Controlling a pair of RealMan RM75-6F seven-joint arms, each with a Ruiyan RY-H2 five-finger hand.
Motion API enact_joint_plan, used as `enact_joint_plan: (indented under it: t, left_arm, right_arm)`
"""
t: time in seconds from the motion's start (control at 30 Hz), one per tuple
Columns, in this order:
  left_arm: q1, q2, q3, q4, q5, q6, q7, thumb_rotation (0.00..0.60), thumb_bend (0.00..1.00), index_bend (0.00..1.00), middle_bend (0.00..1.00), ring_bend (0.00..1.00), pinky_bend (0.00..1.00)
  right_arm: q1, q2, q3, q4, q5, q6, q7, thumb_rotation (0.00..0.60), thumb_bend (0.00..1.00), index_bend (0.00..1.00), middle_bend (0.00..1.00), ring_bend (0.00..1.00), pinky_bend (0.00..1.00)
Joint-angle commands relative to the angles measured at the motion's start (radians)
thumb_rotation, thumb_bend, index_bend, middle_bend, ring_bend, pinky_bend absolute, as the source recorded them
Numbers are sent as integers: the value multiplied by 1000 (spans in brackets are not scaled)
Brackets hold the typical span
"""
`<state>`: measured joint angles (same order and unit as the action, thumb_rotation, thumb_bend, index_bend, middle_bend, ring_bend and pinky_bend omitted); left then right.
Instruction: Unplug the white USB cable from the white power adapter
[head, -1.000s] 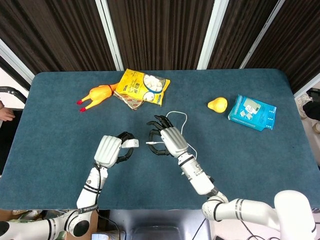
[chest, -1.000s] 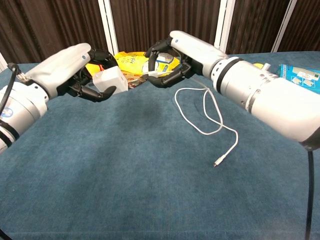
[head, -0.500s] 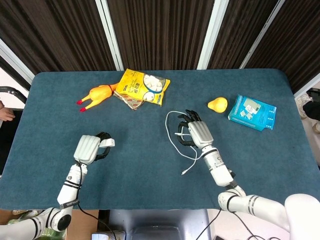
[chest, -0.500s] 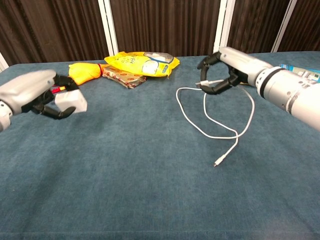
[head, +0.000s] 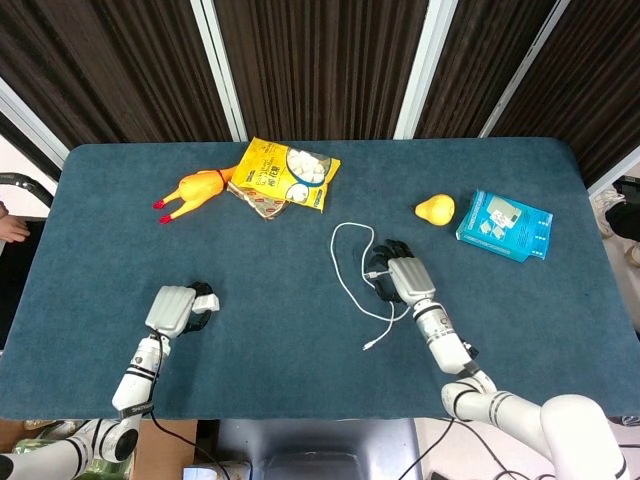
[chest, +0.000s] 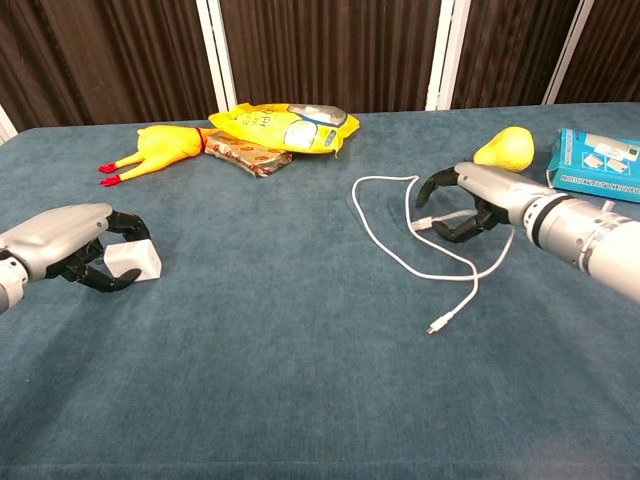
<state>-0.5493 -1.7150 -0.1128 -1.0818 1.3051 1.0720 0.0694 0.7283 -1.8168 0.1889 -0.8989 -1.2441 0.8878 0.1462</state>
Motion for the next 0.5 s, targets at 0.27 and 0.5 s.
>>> enact_joint_plan:
  t: [0.27, 0.5]
  left_arm:
    - [15, 91, 0, -130, 60, 66, -33, 600, 438, 185, 179, 943, 1000]
    - [101, 291, 10, -361, 150, 245, -93, 600, 435, 143, 152, 523, 819]
  right_arm:
    - [-63, 207, -34, -271, -18, 12, -76, 600, 381, 0, 0, 0, 0]
    - [-191, 482, -112, -596, -112, 193, -192, 600, 365, 0, 0, 0, 0]
